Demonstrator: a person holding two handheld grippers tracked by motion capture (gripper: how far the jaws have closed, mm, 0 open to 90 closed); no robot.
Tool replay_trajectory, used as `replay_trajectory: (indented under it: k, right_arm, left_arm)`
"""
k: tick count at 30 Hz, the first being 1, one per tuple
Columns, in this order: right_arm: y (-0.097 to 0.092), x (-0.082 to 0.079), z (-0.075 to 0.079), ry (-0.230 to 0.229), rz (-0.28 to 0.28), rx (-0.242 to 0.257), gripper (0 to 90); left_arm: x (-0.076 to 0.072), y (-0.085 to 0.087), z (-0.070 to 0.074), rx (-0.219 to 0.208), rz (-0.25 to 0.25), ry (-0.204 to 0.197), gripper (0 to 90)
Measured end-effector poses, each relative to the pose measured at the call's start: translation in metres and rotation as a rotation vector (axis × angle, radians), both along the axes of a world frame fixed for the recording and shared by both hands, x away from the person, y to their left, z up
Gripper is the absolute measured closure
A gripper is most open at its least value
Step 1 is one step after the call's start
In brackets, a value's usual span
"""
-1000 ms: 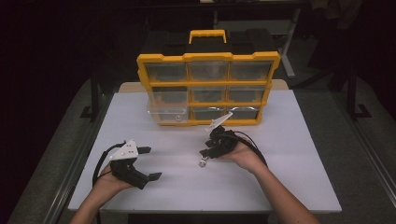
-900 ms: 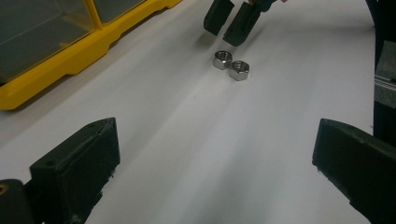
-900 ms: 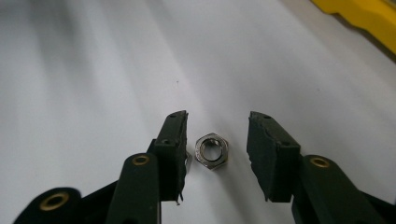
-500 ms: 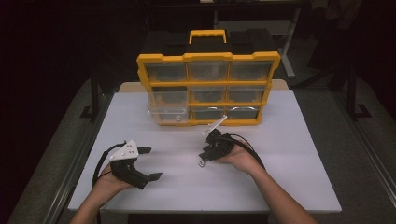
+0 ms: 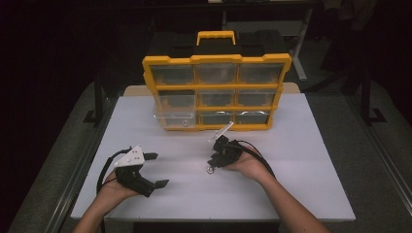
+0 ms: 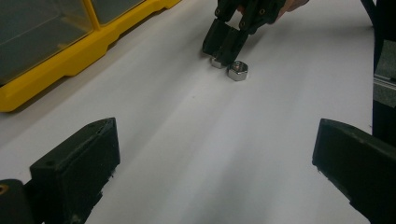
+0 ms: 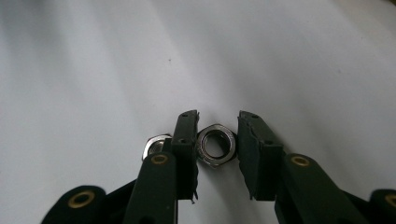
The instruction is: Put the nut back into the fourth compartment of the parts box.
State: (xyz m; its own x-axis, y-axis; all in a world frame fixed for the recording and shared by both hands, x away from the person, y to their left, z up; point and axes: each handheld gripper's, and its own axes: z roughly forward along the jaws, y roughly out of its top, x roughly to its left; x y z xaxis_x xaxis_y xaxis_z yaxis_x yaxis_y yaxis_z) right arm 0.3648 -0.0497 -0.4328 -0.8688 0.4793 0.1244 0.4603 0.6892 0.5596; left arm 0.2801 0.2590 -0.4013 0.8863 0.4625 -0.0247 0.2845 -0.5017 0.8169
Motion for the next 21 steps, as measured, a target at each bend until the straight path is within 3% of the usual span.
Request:
replay_trajectory:
  k: [9,21]
  right_arm:
    - [0.0028,-0.0022,-0.0018,-0.035,0.011,-0.032,68.2]
    - [-0.0040,0.0011,0.0065,-0.025,-0.001,0.000,68.9]
  left_arm:
    - [-0.0002,-0.0007,-0.0001,-0.003,0.001,-0.002,1.0]
    - [-0.0003,-0.0005,0.0003,-0.006,0.002,-0.003,1.0]
